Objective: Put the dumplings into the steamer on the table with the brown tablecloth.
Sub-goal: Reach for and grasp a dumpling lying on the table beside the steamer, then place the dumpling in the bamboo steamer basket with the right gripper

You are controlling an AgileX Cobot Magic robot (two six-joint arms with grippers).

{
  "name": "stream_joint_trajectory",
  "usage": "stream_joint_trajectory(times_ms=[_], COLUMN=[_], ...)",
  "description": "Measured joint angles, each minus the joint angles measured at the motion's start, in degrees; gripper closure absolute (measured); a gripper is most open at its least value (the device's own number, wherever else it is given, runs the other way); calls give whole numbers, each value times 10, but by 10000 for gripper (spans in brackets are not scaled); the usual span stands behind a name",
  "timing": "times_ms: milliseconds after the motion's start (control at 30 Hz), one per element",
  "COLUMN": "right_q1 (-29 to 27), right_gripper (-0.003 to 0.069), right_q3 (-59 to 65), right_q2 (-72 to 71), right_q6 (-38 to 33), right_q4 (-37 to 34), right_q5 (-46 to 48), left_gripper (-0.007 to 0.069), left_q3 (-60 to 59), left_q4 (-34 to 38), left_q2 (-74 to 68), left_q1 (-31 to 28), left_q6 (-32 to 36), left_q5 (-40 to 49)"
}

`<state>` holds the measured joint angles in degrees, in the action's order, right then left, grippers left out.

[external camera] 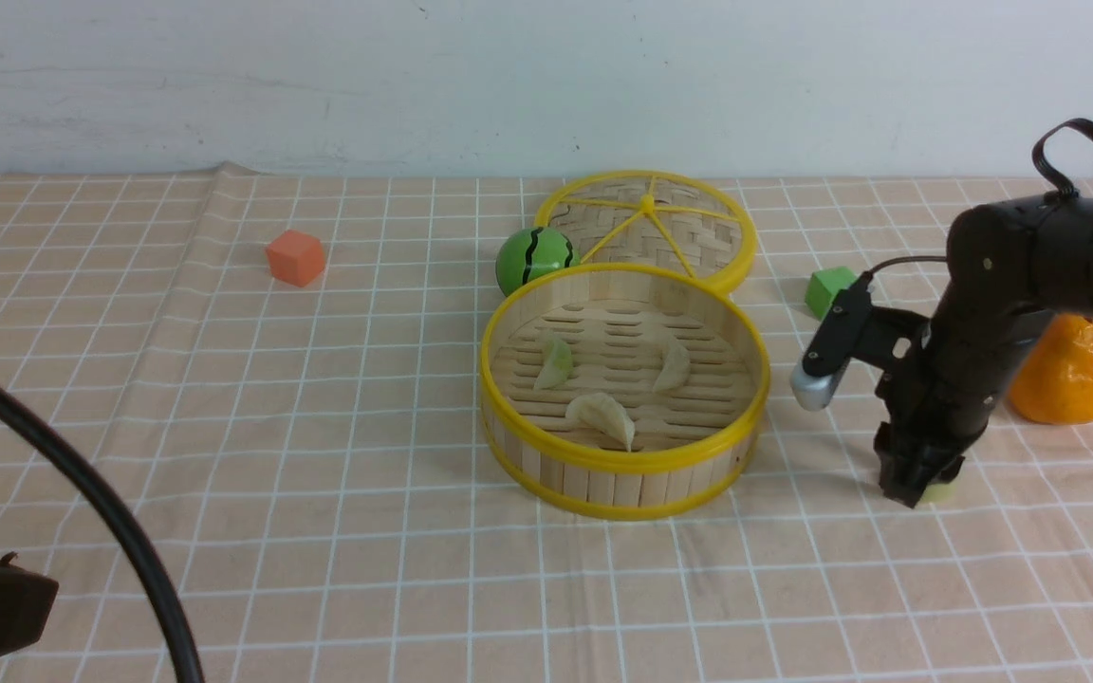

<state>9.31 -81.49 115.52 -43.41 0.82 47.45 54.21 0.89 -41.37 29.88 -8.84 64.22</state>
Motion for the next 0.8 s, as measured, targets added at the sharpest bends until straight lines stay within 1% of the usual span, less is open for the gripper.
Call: stream_joint_trajectory(times_ms=[33,67,167,267,367,533,567,600,700,733,800], right_q1=[0,0,0,0,0,1,5,6,42,45,85], right_gripper=[501,521,525,568,569,569,569,569,569,569,569], right_q3=[0,-1,-10,-29,-76,-155,-184,-190,-246,-248,-266], right_q2=[0,-1,-1,-1,-1,-11,-16,-17,-20,-20,-20], right_q6=[0,0,12,36,73,100,113,117,159,161,192], right_q4=[0,-1,-3,-3,-19,-67,-87,-89,-109,-109,-114], right_q5=[4,6,21,52,91,143,161,166,185,185,170], left_gripper=[533,533,533,533,533,533,533,533,533,533,532], left_q3=[0,0,0,0,0,0,0,0,0,0,0], left_q4=[0,0,0,1,2,2,2,2,2,2,2], left_q2=[0,0,0,0,0,0,0,0,0,0,0], left_q1=[0,0,0,0,0,0,0,0,0,0,0], left_q6=[0,0,0,0,0,0,0,0,0,0,0], left_q5=[0,0,0,0,-1,-5,-5,-5,-6,-6,-7])
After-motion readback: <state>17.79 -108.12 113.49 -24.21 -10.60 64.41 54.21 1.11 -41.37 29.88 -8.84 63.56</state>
